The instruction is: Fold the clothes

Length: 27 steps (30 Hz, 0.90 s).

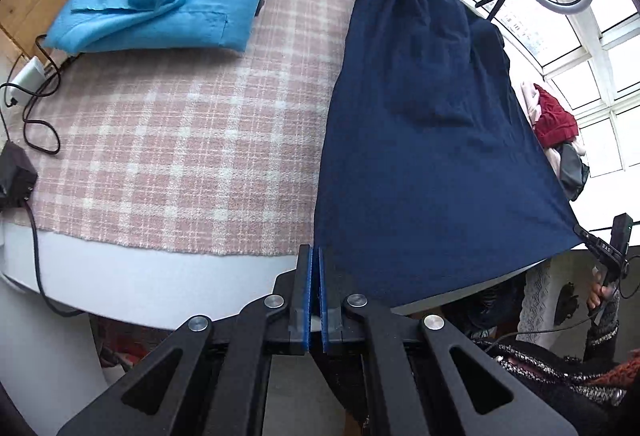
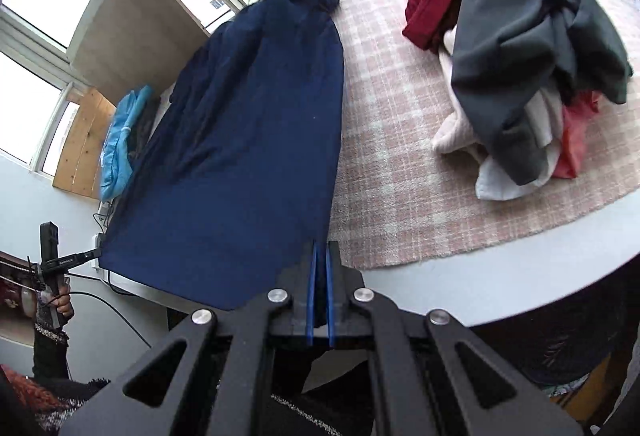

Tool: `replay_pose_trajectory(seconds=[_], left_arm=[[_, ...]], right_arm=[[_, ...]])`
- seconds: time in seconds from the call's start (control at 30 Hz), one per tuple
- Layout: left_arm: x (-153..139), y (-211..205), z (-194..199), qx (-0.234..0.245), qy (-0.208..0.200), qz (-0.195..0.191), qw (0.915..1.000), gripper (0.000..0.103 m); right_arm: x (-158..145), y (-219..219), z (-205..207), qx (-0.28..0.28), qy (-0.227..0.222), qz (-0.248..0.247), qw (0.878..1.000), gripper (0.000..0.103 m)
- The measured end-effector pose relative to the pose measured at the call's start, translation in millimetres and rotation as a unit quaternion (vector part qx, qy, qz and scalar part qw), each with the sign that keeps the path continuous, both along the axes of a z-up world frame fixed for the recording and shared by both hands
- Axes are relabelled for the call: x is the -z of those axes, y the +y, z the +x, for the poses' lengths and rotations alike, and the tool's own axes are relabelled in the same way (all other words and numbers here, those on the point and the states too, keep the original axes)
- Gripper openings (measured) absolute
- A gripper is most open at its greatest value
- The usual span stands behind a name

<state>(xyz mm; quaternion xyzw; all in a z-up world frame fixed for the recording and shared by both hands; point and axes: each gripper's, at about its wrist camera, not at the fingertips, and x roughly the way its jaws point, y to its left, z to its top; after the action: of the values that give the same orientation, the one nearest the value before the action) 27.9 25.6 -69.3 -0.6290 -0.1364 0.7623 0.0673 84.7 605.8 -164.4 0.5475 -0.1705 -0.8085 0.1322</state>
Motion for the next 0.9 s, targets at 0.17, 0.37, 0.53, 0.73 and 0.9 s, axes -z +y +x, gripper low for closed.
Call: replay_pose_trajectory(seconds=[0.17,0.37,0.53,0.73,0.9], left_arm=[[18,-10,10,-0.010,-0.023,-0.004,0.9997,0.000],[59,34,-13,0.049,-0.022,-0.022,0.9983,0.006],[87,70,-27,0.079,-0.032,-0.053,0.9949,0.030],[107,86,-28,0.086,-0.049,-0.100,0.9900,0.032],[110,98,-25,0.103,-0.043,-0.081,0.9904,0.004]], right_arm=[[0,16,14,0.021,-0.013,0.014,1.000,0.004],[50,-1,-4,0.000,-0.054,0.041,0.998,0.004],[63,-9,-14,-0.014,-0.066,0.043,0.997,0.004],[57,-11,-18,-0.024,-0.057,0.046,0.997,0.004],[61,-9,-23,-0.021,-0.058,0.045,0.997,0.004]])
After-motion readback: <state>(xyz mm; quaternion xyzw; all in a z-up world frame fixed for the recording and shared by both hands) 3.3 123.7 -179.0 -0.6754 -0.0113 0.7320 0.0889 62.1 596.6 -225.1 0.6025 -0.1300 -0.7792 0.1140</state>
